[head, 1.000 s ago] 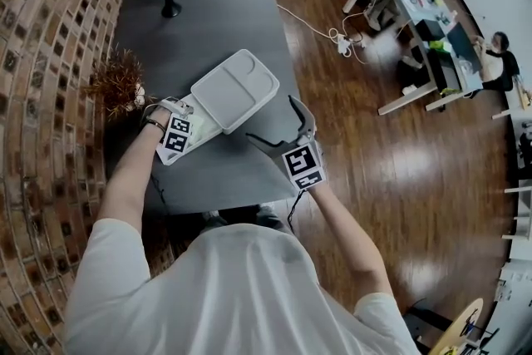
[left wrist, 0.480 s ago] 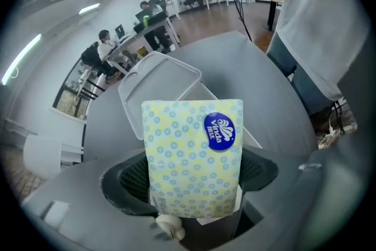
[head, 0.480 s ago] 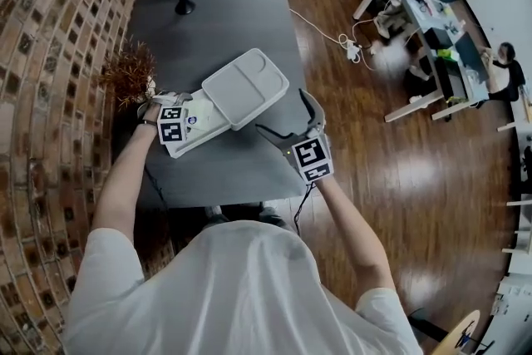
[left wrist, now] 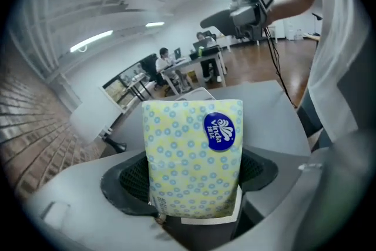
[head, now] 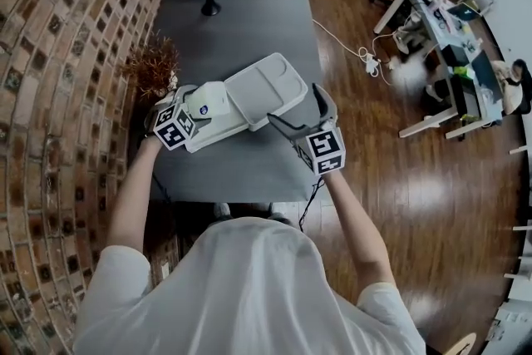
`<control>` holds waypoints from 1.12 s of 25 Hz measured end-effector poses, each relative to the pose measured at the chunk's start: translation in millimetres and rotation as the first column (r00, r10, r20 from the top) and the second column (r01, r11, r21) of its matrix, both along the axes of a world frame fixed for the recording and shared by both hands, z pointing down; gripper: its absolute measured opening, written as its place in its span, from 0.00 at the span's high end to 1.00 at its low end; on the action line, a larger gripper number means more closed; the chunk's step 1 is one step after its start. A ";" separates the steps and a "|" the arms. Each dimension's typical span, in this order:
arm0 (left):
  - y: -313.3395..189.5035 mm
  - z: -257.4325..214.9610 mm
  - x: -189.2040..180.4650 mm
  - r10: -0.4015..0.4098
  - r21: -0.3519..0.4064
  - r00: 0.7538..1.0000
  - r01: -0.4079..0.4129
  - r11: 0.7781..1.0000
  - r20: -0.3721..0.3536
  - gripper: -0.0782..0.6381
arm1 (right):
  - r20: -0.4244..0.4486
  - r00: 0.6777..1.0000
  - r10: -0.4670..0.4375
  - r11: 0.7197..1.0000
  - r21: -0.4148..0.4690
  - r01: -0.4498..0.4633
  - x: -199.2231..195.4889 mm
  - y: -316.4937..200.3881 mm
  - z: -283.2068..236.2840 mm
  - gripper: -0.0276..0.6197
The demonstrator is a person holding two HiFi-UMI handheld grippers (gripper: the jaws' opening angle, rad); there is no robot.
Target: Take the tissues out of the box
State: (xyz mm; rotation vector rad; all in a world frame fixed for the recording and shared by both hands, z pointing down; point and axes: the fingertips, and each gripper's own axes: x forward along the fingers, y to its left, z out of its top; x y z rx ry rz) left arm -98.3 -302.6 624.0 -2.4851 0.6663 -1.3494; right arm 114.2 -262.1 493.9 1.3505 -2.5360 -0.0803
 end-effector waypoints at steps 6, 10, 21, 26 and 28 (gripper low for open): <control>7.0 -42.5 -14.2 -0.256 -0.007 0.926 0.264 0.964 -0.276 0.32 | 0.079 0.997 0.009 1.000 0.018 -0.011 5.8 -9.4 -10.9 0.08; 15.7 -69.9 -24.9 -0.347 0.015 0.848 0.385 0.923 -0.402 0.32 | 0.098 0.995 0.014 0.999 0.045 -0.019 9.8 -14.1 -19.4 0.08; 47.7 -126.2 -39.4 -0.418 0.039 0.598 0.602 0.798 -0.683 0.32 | 0.226 0.970 0.091 0.994 0.032 -0.101 17.9 -8.7 -21.6 0.08; 62.4 -131.8 -42.7 -0.429 0.032 0.527 0.657 0.753 -0.733 0.32 | 0.268 0.958 0.104 0.992 0.041 -0.119 19.6 2.0 -21.6 0.08; 68.0 -133.9 -41.6 -0.427 0.040 0.519 0.668 0.743 -0.741 0.32 | 0.271 0.955 0.124 0.988 0.057 -0.144 23.3 7.5 -23.9 0.09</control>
